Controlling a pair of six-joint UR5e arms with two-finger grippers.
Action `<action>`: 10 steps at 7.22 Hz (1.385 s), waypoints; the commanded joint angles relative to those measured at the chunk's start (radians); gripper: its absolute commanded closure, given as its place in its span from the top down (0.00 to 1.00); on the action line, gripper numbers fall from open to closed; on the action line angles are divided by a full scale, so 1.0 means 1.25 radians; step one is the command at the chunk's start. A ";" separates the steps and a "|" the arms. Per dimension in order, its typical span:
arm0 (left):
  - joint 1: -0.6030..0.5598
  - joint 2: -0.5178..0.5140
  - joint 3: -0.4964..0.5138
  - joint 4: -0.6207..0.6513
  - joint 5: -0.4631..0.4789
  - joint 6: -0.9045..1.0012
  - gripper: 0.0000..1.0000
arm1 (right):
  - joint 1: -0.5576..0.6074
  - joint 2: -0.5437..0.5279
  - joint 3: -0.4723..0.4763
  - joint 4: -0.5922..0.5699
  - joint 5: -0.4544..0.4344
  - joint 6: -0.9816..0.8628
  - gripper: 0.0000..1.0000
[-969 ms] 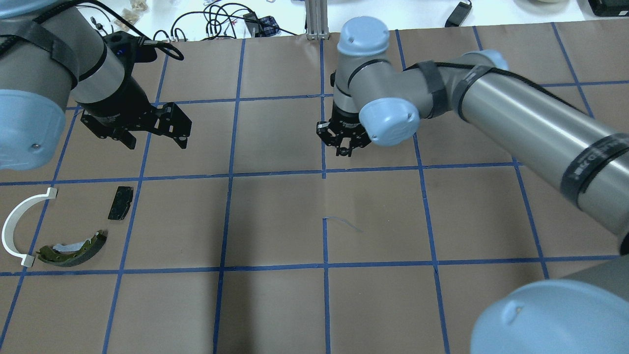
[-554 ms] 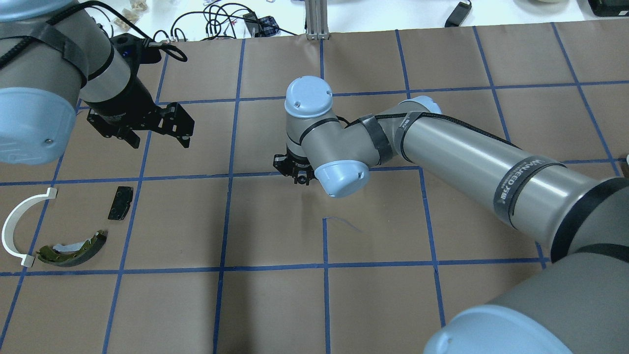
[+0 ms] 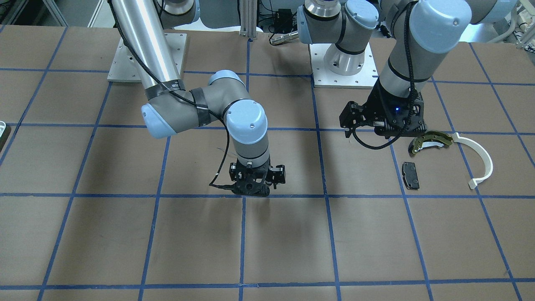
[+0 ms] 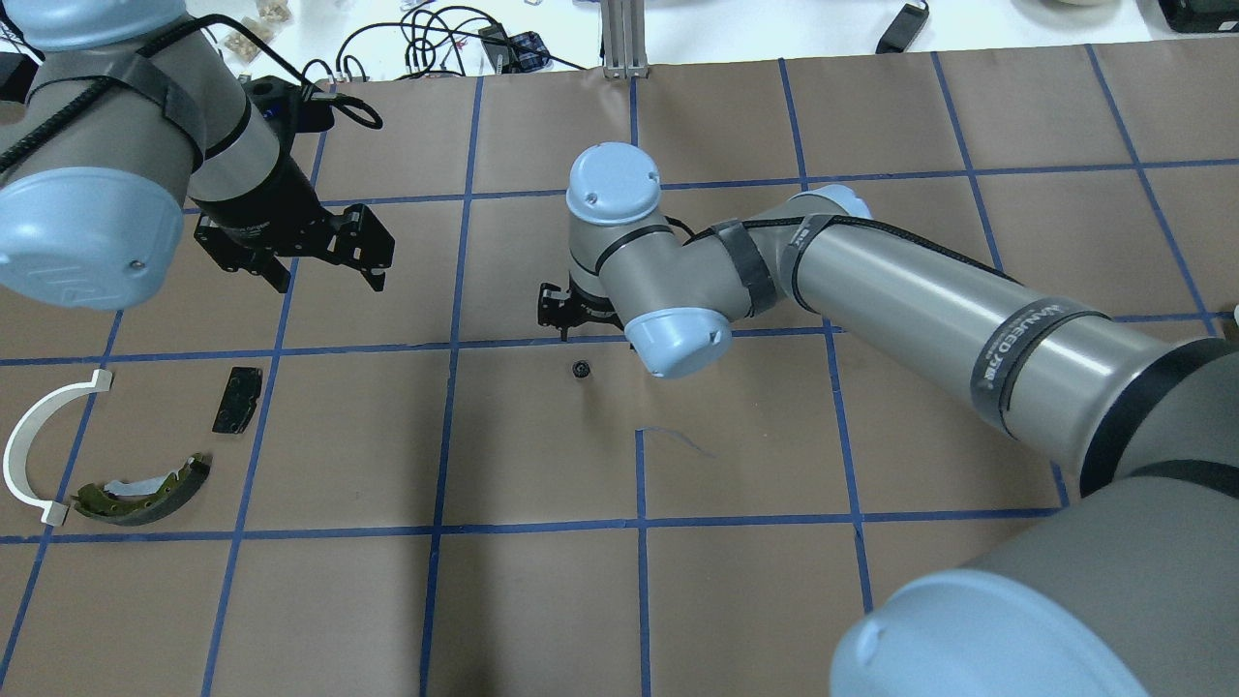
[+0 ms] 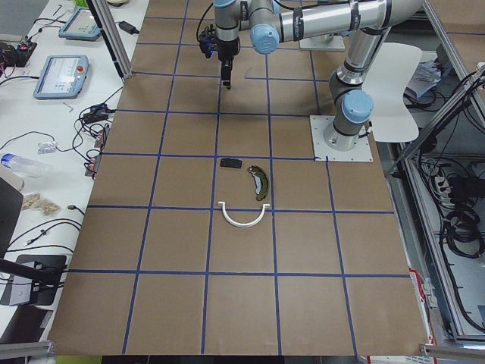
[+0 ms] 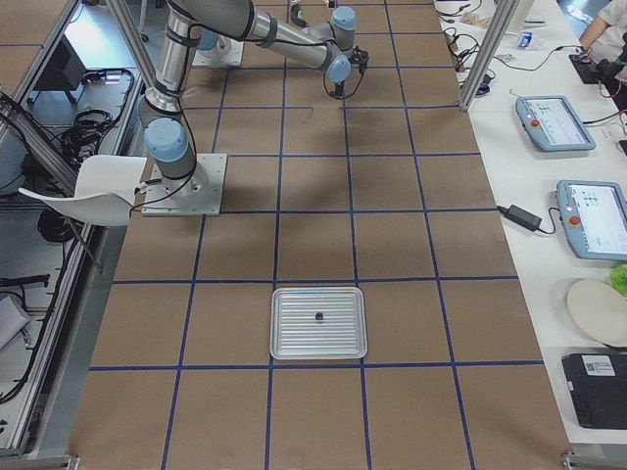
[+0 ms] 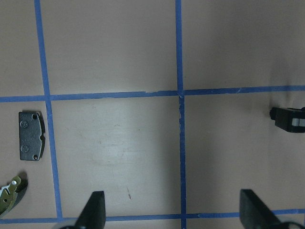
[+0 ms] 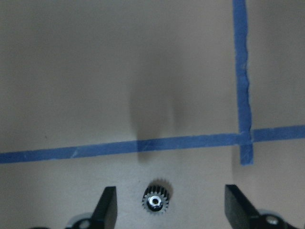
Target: Place bearing gear from tray to pile
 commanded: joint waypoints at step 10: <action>-0.262 -0.326 0.002 0.277 -0.013 -0.178 0.99 | -0.880 -0.275 -0.007 0.334 -0.089 -1.258 1.00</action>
